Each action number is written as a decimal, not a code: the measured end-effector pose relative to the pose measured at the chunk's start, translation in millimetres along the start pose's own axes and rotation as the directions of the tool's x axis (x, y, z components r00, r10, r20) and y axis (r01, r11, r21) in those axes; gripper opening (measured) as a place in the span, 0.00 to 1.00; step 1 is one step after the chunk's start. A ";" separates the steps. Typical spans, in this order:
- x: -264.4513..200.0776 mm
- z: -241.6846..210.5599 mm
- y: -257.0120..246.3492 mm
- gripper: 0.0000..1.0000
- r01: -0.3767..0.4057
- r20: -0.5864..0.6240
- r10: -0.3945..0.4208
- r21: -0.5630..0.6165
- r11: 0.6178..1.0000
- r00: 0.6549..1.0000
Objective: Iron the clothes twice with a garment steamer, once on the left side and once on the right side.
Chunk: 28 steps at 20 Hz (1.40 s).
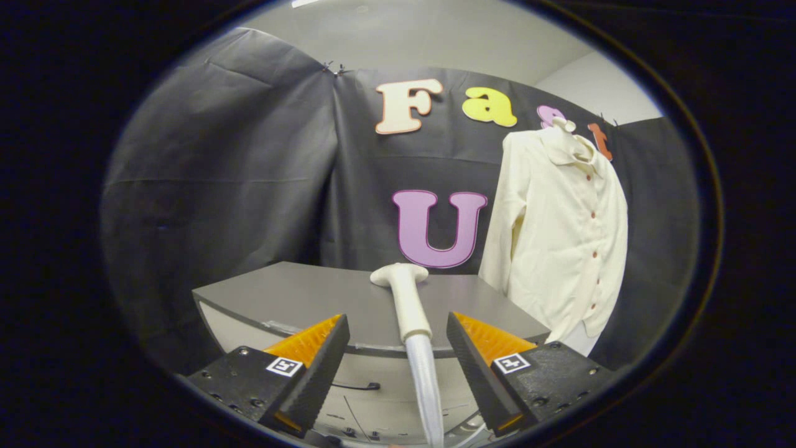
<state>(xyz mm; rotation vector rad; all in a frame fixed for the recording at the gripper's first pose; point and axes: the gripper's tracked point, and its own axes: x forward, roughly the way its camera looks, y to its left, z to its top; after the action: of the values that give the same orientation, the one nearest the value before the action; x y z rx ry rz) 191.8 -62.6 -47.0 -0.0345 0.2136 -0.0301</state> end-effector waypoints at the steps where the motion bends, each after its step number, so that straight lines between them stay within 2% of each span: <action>1: 9.6 0.2 -2.1 0.96 -0.005 -0.012 0.005 0.019 1.000 1.000; 6: 50.8 -2.2 -1.4 0.92 -0.031 -0.078 0.034 0.043 0.999 0.996; 10: 76.4 -10.3 -1.0 0.89 -0.024 -0.149 0.018 -0.039 0.999 0.989; 12: 87.6 -14.5 2.5 0.83 -0.029 -0.171 0.020 -0.049 0.998 0.985; 15: 102.7 -24.1 4.5 0.69 -0.024 -0.210 0.014 -0.047 0.999 0.978; 18: 110.8 -34.5 0.1 0.62 -0.011 -0.253 -0.002 -0.049 0.999 0.967; 21: 113.8 -47.0 -6.3 0.50 -0.004 -0.298 -0.002 -0.019 1.000 0.955; 25: 112.2 -38.4 -7.1 0.40 -0.019 -0.242 0.029 0.044 0.999 0.970; 28: 110.2 -34.8 -10.1 0.38 -0.020 -0.208 0.037 0.081 0.996 0.977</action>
<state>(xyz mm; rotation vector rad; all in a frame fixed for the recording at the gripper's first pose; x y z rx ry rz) 291.8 -77.4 -103.9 0.0509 0.4236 -0.0137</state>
